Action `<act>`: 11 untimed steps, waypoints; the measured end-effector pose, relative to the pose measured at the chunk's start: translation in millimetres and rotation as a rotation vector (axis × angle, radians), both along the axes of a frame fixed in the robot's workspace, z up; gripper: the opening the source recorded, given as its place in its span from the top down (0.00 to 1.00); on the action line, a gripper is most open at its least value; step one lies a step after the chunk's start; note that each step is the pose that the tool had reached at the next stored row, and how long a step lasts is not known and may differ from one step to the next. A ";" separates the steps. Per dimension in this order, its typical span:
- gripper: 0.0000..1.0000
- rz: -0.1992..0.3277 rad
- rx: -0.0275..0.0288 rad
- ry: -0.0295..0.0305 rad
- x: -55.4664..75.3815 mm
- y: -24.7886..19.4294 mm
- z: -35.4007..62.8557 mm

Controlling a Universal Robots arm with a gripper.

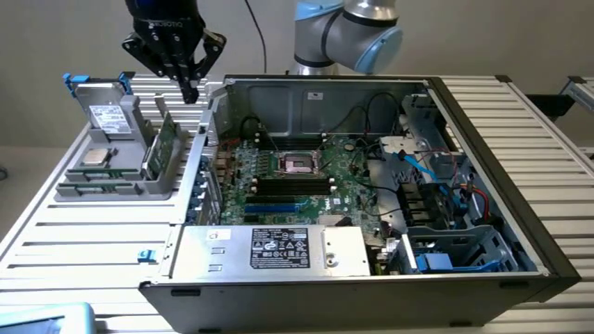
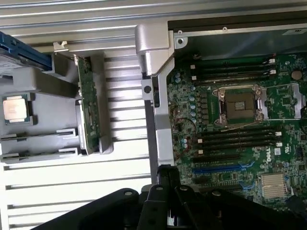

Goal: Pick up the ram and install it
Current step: 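Reach for the ram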

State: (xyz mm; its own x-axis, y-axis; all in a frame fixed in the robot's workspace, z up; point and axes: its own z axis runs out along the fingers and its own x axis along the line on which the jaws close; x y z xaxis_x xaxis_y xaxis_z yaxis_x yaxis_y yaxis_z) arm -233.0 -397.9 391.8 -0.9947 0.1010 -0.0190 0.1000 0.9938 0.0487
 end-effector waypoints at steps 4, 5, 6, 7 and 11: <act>0.89 0.000 0.0000 0.0000 -18.1 0.7 -0.1; 0.89 0.000 0.0000 0.0000 -22.6 0.8 -0.1; 0.89 0.000 0.0000 -0.0001 -27.1 1.1 -0.2; 0.89 0.000 0.0000 0.0000 -31.9 1.6 -0.1; 0.89 0.000 0.0000 0.0000 -50.2 3.2 -0.2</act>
State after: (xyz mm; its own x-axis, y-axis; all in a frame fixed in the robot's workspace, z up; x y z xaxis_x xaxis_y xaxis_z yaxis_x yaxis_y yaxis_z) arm -283.2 -394.7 391.5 -0.9947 0.1011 -0.0190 0.1001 0.9938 0.0487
